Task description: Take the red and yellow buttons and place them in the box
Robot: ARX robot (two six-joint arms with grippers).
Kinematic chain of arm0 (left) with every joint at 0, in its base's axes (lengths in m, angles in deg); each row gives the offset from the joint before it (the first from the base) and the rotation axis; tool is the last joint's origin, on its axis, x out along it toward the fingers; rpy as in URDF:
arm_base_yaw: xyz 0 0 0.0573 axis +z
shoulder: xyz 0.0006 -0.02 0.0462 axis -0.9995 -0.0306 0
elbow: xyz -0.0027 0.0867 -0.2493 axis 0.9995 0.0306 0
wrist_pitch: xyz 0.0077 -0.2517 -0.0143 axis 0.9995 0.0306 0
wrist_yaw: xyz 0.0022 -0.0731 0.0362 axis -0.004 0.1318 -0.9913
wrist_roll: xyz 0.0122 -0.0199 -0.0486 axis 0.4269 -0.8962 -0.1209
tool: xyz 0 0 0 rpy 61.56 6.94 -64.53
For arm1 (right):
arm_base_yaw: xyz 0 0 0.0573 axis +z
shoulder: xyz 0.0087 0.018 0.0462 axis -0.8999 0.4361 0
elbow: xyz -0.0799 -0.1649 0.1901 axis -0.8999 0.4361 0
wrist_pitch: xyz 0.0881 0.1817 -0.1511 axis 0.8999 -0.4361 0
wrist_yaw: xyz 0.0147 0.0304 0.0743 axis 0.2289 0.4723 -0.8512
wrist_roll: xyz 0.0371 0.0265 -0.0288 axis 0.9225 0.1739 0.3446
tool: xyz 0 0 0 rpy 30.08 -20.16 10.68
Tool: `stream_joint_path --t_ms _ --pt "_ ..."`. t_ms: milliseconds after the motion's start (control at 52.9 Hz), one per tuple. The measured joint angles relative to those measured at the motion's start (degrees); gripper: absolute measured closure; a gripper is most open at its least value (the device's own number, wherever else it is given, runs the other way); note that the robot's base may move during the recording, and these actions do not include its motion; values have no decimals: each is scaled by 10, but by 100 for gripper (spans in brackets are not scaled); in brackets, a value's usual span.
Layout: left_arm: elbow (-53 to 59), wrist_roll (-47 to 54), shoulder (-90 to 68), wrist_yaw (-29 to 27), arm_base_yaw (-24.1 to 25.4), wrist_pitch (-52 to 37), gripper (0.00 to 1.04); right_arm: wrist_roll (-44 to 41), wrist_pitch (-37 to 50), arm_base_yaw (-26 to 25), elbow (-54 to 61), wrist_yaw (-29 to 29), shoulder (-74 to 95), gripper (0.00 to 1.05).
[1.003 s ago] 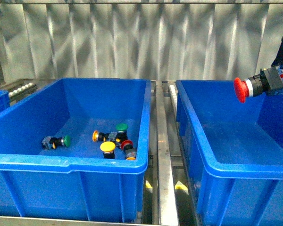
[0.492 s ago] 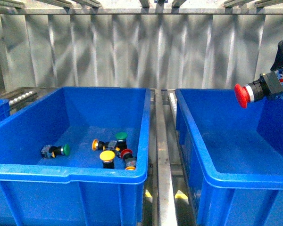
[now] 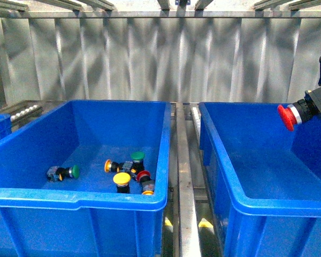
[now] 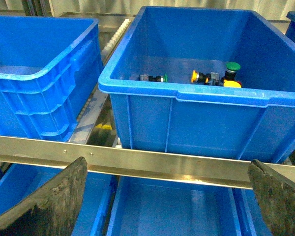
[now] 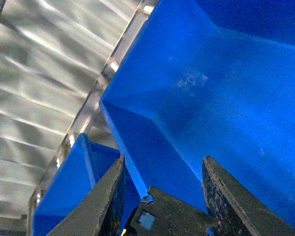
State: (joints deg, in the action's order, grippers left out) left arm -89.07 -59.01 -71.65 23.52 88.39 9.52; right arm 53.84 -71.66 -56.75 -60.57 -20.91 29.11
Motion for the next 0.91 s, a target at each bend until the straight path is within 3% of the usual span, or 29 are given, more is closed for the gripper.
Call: stream_joint_path --t_ms 227,643,908 --pt "0 0 0 -1 -1 0 8 6 -1 -20 7 -3 -16 65" --pt "0 0 0 0 -1 0 8 1 8 -120 23 -12 -30 65" --pt "0 0 0 2 -1 -1 8 -147 6 -184 -42 -3 32 65"
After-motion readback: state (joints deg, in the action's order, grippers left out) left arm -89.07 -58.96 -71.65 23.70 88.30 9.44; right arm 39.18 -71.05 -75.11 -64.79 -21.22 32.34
